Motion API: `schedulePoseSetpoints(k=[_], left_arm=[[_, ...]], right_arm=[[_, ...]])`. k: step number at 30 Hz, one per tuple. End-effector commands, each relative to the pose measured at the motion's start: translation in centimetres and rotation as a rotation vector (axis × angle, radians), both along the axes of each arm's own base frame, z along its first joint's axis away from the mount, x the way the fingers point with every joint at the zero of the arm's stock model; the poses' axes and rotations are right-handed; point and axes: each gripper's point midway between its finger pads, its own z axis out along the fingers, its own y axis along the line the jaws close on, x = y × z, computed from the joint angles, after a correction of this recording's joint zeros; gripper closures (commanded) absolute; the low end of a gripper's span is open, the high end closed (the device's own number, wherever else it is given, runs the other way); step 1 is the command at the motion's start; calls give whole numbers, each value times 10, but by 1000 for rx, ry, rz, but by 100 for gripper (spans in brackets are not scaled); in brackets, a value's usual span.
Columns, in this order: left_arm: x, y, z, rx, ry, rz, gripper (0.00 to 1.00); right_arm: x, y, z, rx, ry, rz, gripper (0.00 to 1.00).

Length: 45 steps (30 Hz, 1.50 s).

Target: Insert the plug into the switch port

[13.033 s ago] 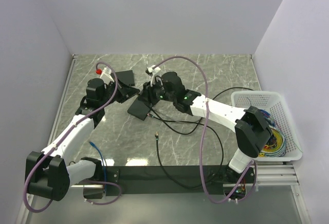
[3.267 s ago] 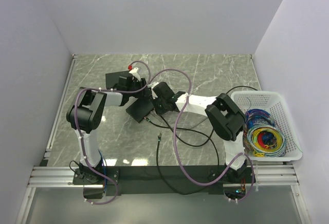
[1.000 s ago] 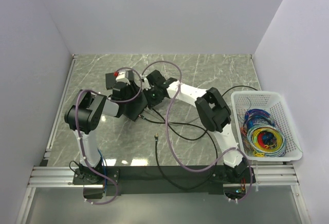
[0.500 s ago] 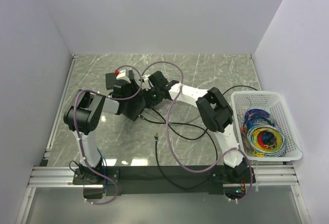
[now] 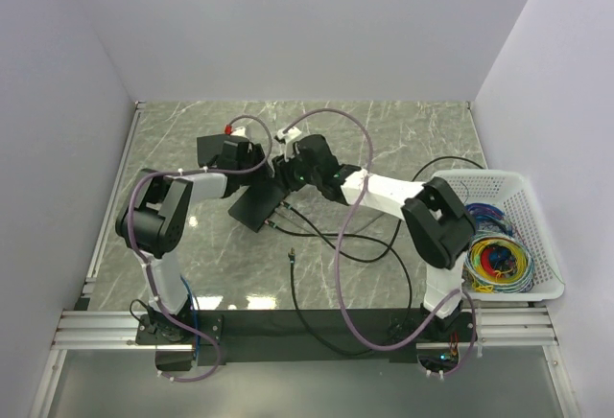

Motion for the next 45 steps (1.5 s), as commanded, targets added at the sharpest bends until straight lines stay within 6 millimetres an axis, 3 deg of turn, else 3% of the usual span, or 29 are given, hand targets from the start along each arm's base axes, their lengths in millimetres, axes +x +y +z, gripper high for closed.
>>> schedulePoseSetpoints(k=[1, 5, 7, 9, 10, 12, 13, 24, 28, 34, 37, 40, 41, 42, 44, 45], left_arm=[[-21, 17, -14, 47, 155, 29, 43], [-12, 27, 18, 52, 103, 57, 39], [-11, 39, 39, 81, 61, 105, 34], [-13, 48, 54, 91, 32, 142, 30], [-14, 53, 73, 84, -9, 165, 27], [-21, 61, 83, 73, -23, 203, 23], [-23, 63, 100, 55, -62, 214, 21], [-57, 75, 141, 3, -121, 252, 20], [-66, 75, 159, -20, -155, 247, 21], [-74, 81, 180, -26, -198, 254, 21], [-78, 84, 192, -23, -220, 255, 20], [-81, 86, 199, -18, -233, 258, 20], [-82, 88, 200, -12, -235, 262, 20], [-83, 89, 201, -11, -237, 262, 20], [-84, 91, 202, -4, -239, 269, 20], [-84, 91, 203, -5, -242, 269, 20]], right_arm=[[5, -2, 45, 91, -90, -68, 51], [8, -18, 32, 44, -24, -171, 50], [6, -22, 11, 7, 57, -193, 50], [4, -21, 2, -5, 102, -197, 49], [3, -19, 0, 3, 123, -204, 49], [-1, -21, -16, -17, 187, -211, 48], [-1, -18, -16, -11, 200, -209, 48], [-9, 3, -52, -7, 334, -149, 48], [-2, 13, -49, -2, 336, -129, 48], [-13, 52, -45, 11, 353, -54, 48], [-28, 78, -51, -4, 355, -9, 48], [-39, 105, -43, 17, 362, 35, 48], [-46, 113, -49, 10, 372, 50, 48], [-45, 123, -40, 33, 368, 59, 48], [-51, 136, -43, 39, 384, 82, 48], [-55, 148, -33, 59, 376, 105, 48]])
